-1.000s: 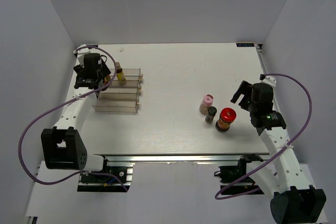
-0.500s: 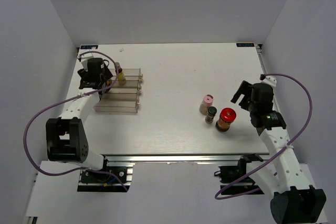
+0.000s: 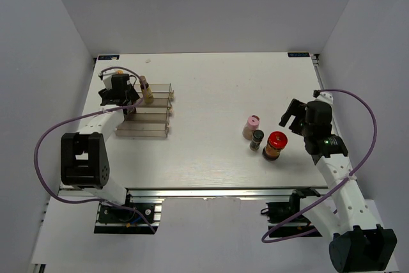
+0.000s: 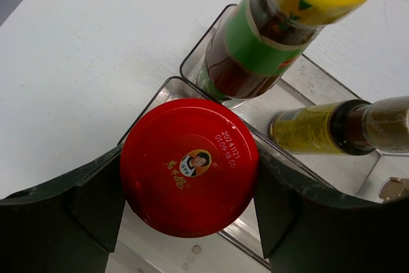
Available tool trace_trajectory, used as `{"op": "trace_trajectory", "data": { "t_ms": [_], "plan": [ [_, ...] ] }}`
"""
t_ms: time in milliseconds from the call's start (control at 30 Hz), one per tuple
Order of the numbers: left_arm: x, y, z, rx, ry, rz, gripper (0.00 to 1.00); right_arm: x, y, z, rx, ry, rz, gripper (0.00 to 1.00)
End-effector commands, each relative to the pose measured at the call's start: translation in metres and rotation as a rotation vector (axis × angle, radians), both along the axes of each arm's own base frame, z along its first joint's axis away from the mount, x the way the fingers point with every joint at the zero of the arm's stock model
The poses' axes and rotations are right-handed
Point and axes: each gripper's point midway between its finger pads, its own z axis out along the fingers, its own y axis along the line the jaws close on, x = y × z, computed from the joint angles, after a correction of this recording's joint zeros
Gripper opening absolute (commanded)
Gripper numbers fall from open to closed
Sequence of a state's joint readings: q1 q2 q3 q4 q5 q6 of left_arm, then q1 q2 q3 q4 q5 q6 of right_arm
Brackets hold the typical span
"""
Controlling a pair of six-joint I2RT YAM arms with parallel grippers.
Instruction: Organize the condiment bottles
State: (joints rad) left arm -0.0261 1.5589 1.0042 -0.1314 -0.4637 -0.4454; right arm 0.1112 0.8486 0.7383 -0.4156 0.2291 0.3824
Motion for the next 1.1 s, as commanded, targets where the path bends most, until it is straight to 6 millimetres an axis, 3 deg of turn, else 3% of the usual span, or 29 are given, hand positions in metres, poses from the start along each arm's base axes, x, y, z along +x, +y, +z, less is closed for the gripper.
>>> {"op": "trace_trajectory", "data": {
  "t_ms": [0,67,300,400,667,1067],
  "plan": [
    [0.009,0.007,0.030,-0.001,-0.094,0.044,0.53,0.007,0.009,0.014,0.015,-0.053,0.060,0.89],
    [0.007,0.008,0.030,0.000,-0.086,0.049,0.59,0.006,0.014,0.016,0.031,-0.059,0.088,0.89],
    [0.002,0.009,0.032,0.003,-0.060,0.059,0.97,-0.010,0.023,0.021,0.059,-0.017,0.110,0.89],
    [0.001,0.005,0.037,-0.011,-0.069,0.039,0.98,-0.019,0.026,0.020,0.060,0.001,0.120,0.89],
    [0.001,-0.008,0.060,-0.046,-0.087,-0.031,0.98,-0.041,0.039,-0.007,0.041,0.154,0.178,0.89],
    [-0.012,-0.007,0.092,-0.061,-0.121,-0.016,0.98,-0.055,0.045,-0.039,0.002,0.278,0.208,0.89]
  ]
}}
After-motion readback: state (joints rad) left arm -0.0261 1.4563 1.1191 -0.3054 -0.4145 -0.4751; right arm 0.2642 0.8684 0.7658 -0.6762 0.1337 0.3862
